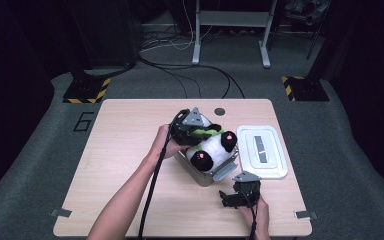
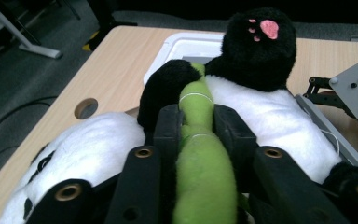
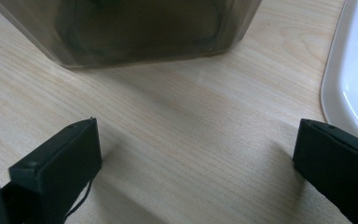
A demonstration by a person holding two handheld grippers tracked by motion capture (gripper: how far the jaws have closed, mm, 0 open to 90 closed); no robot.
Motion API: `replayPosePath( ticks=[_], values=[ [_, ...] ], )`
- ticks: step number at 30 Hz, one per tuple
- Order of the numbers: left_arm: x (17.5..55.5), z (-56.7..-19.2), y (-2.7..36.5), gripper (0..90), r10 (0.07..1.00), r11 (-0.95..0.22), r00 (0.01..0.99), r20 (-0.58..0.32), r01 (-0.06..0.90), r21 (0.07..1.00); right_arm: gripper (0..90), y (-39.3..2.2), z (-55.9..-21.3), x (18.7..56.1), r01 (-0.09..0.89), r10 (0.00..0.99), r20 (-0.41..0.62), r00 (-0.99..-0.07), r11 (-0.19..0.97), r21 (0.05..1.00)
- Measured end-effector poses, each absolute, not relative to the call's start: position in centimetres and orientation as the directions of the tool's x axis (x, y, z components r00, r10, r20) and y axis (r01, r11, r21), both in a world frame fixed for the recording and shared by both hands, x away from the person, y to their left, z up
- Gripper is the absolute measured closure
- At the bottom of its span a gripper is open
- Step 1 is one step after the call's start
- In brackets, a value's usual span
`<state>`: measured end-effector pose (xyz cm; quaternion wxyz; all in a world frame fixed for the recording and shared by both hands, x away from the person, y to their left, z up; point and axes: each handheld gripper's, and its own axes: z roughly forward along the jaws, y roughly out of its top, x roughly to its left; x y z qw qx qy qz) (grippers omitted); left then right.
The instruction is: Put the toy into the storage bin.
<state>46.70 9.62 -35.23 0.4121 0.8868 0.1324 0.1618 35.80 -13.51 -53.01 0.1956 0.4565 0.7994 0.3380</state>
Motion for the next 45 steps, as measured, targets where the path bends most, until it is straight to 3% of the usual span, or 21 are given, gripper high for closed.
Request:
replayPosePath(
  ticks=[5,12,24,30,40,45],
  values=[
    [46.3,-34.7,10.2,38.6,0.423,-0.566,0.898,0.121,0.157,0.81,0.0,-13.5,-53.0,35.8,0.601,0.863,-0.001,-0.505,0.353,0.717],
    [45.5,-34.2,12.3,18.8,0.481,-0.48,0.877,-0.005,0.268,0.836,0.1,-13.5,-53.0,35.8,0.599,0.864,-0.007,-0.503,0.355,0.718],
    [44.9,-37.8,12.5,15.2,0.529,-0.498,0.848,-0.041,0.349,0.794,0.1,-13.5,-53.0,35.8,0.599,0.864,-0.007,-0.504,0.355,0.718],
    [44.8,-38.8,11.9,16.0,0.545,-0.555,0.838,0.006,0.355,0.752,0.2,-13.5,-53.0,35.8,0.6,0.864,-0.005,-0.503,0.353,0.718],
    [43.4,-36.7,12.7,14.4,0.529,-0.467,0.847,-0.047,0.337,0.818,0.2,-13.5,-53.0,35.8,0.6,0.864,-0.006,-0.503,0.354,0.718],
    [42.6,-37.2,11.8,14.2,0.529,-0.518,0.849,0.006,0.317,0.795,0.2,-13.5,-53.0,35.8,0.6,0.865,-0.006,-0.502,0.353,0.718]
  ],
)
